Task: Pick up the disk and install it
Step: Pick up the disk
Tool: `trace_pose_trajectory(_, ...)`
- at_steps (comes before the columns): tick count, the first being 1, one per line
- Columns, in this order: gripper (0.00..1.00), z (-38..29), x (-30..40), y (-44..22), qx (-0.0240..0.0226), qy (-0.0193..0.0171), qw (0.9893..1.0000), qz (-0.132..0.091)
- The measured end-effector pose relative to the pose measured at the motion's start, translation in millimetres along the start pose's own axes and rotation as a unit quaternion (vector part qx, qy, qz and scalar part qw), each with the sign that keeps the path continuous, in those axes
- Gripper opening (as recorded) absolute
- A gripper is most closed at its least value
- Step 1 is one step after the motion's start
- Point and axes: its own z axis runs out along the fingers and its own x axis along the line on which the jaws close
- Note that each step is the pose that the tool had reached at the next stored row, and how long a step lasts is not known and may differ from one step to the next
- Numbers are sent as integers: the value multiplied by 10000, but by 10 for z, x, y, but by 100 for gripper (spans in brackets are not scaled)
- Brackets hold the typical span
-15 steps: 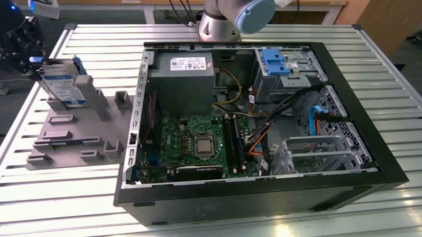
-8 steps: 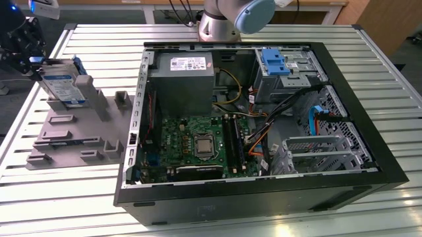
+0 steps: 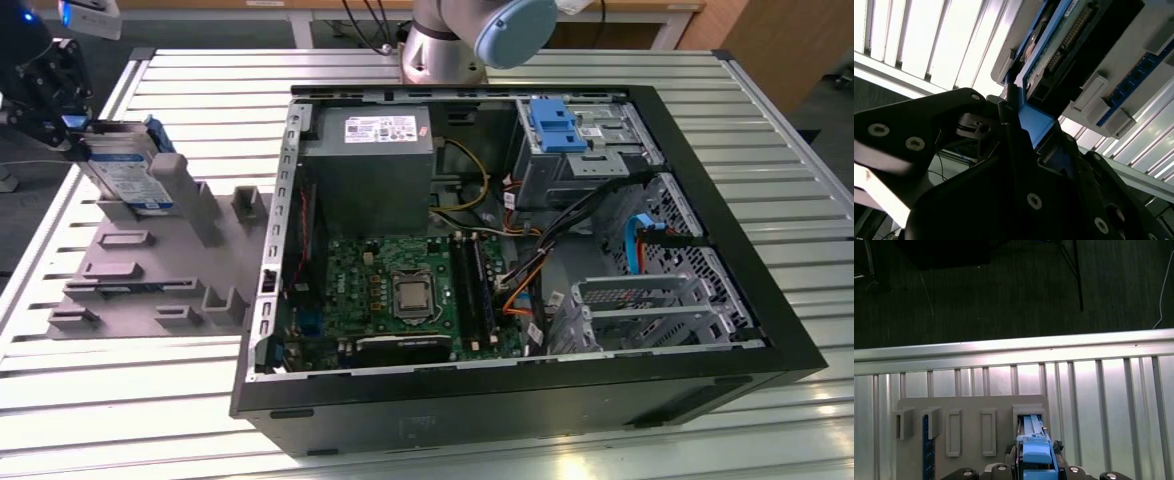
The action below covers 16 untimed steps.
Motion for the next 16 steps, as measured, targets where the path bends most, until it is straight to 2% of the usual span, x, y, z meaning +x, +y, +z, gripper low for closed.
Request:
trace_pose_trajectory(2,37,1,2,0,1,0,10000,-10)
trace_pose_trajectory(8,37,1,24,1,-4,7,9998,-221)
trace_pose_trajectory(11,37,1,25,1,-4,8,9997,-235)
trace_pose_trajectory(14,37,1,26,1,-8,13,9992,-409)
trace_pose_trajectory(16,37,2,25,1,-8,14,9991,-415)
